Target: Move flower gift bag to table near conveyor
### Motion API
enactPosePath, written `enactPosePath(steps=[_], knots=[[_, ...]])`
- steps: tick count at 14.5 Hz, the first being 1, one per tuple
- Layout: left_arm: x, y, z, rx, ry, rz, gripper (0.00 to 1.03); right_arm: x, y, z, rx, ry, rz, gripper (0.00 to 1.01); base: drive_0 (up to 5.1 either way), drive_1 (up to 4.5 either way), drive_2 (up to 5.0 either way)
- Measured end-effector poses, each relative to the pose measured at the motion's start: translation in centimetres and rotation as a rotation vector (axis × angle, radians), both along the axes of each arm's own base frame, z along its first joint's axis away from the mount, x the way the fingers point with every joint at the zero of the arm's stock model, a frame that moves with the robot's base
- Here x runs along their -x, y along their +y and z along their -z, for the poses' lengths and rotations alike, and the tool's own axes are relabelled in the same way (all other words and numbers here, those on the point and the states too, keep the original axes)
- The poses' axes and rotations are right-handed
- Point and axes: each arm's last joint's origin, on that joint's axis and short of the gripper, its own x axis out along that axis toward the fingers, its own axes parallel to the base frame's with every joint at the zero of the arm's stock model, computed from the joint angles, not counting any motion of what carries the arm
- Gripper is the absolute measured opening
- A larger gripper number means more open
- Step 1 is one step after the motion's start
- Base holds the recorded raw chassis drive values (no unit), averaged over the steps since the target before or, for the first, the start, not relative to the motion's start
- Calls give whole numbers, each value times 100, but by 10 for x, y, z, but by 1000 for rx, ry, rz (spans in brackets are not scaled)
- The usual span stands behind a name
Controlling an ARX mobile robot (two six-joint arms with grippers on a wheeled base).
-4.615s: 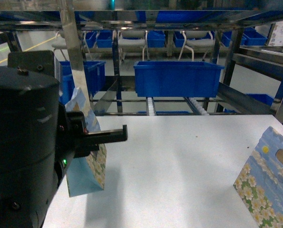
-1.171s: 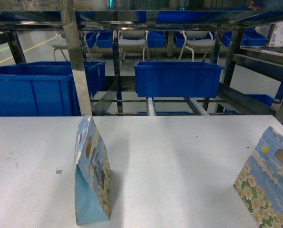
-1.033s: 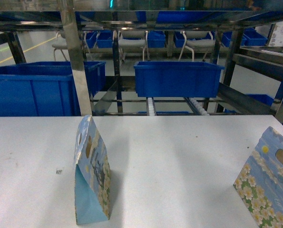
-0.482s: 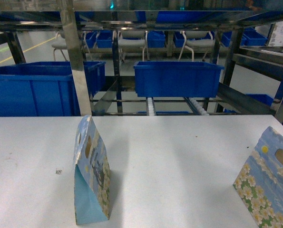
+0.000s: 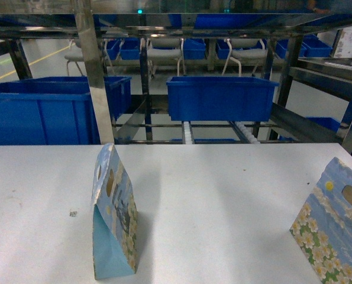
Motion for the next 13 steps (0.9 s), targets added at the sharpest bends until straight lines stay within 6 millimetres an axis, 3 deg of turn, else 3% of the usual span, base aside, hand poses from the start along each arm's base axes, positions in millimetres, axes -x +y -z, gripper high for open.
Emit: enactPosePath(steps=[3, 6, 13], knots=[[0, 0, 0, 0, 0, 0, 2, 0, 0, 0, 0, 0, 0, 2, 0, 0, 0], [0, 0, 0, 0, 0, 0, 10, 0, 0, 0, 0, 0, 0, 3, 0, 0, 0], [0, 0, 0, 0, 0, 0, 45, 0, 0, 0, 0, 0, 0, 38, 0, 0, 0]])
